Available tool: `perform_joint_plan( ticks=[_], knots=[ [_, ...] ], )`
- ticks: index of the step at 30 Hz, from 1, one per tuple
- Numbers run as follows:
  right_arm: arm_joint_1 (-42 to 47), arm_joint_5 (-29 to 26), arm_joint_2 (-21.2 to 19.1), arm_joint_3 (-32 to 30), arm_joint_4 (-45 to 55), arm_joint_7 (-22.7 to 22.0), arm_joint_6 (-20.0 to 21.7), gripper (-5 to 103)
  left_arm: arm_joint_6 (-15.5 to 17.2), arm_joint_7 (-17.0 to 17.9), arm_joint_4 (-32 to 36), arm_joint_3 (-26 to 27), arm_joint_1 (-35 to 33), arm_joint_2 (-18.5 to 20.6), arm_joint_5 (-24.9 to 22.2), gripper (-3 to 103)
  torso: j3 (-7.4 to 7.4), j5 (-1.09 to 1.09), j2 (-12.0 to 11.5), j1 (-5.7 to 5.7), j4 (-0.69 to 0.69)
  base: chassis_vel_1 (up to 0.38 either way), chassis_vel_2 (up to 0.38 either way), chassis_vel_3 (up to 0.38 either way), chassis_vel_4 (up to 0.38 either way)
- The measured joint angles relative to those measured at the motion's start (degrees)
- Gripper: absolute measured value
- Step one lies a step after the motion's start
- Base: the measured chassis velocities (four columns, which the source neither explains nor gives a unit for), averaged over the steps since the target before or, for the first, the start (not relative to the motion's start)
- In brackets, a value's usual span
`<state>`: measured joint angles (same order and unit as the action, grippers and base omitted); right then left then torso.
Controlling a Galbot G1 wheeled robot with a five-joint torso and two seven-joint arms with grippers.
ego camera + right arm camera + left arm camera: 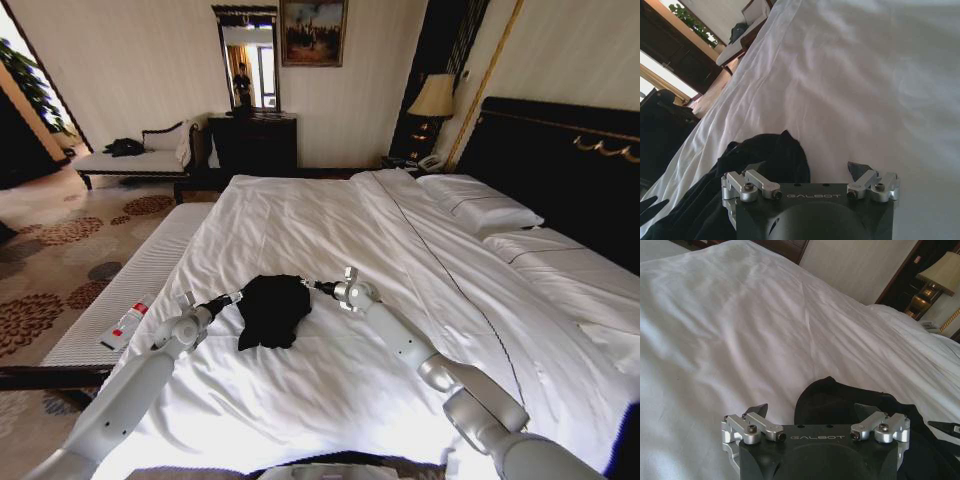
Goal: Fold the clothes on the bed.
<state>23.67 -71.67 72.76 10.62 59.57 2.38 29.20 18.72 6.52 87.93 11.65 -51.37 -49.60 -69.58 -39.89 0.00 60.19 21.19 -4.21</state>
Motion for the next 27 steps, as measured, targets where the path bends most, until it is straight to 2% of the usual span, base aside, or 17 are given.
perform_joint_plan(
  ticks=[6,11,12,14,15,18,20,24,26,27],
  knots=[
    [0.0,0.4,1.0,0.7,-0.3,0.2,0.0,86,-0.1,0.1,-0.1,0.2,-0.1,0.0,0.0,99,0.00,0.00,0.0,0.00,0.02,0.000,0.000,0.000,0.000],
    [-0.2,0.5,1.1,0.7,-0.4,0.4,-0.1,65,-0.1,0.1,-0.1,0.2,-0.2,-0.2,0.0,99,0.00,0.00,0.0,0.00,0.02,0.000,0.000,0.000,0.000],
    [-0.2,0.5,1.0,0.7,-0.4,0.4,-0.1,65,-0.1,0.1,-0.2,0.2,-0.2,-0.3,0.0,99,0.00,0.00,0.0,0.00,0.02,0.000,0.000,0.000,0.000],
    [-0.2,0.5,0.8,0.8,-0.2,0.4,-0.2,55,-0.1,0.1,-0.4,0.2,-0.2,-0.6,0.0,99,0.00,0.00,0.0,0.00,0.01,0.000,0.000,0.000,0.000],
    [-0.2,0.5,0.8,0.8,-0.2,0.4,-0.2,55,-0.1,0.1,-0.4,0.2,-0.2,-0.6,0.0,99,0.00,0.00,0.0,0.00,0.01,0.000,0.000,0.000,0.000],
    [-0.2,0.5,0.7,0.9,0.0,0.4,-0.2,38,-0.2,0.1,-0.9,0.0,0.2,-1.0,0.0,99,0.00,0.00,0.0,0.00,0.02,0.000,0.000,0.000,0.000],
    [-0.1,0.5,0.7,0.9,0.1,0.4,-0.2,38,-0.2,0.1,-1.0,-0.1,0.5,-1.2,0.0,99,0.00,0.00,0.0,0.00,0.02,0.000,0.000,0.000,0.000],
    [0.3,0.6,0.7,0.9,0.2,0.4,-0.3,16,-0.2,0.1,-1.7,-0.6,1.3,-1.8,-0.1,99,0.00,0.01,0.0,0.00,0.01,0.000,0.000,0.000,0.000],
    [0.4,0.7,0.7,0.9,0.3,0.4,-0.3,16,-0.2,0.1,-1.9,-0.7,1.5,-1.9,-0.1,99,0.00,0.01,0.0,0.00,0.01,0.000,0.000,0.000,0.000],
    [0.6,0.7,0.7,0.9,0.4,0.4,-0.3,6,-0.2,0.1,-2.3,-0.9,1.9,-2.1,-0.3,99,0.00,0.01,0.0,0.00,0.02,0.000,0.000,0.000,0.000]
  ],
)
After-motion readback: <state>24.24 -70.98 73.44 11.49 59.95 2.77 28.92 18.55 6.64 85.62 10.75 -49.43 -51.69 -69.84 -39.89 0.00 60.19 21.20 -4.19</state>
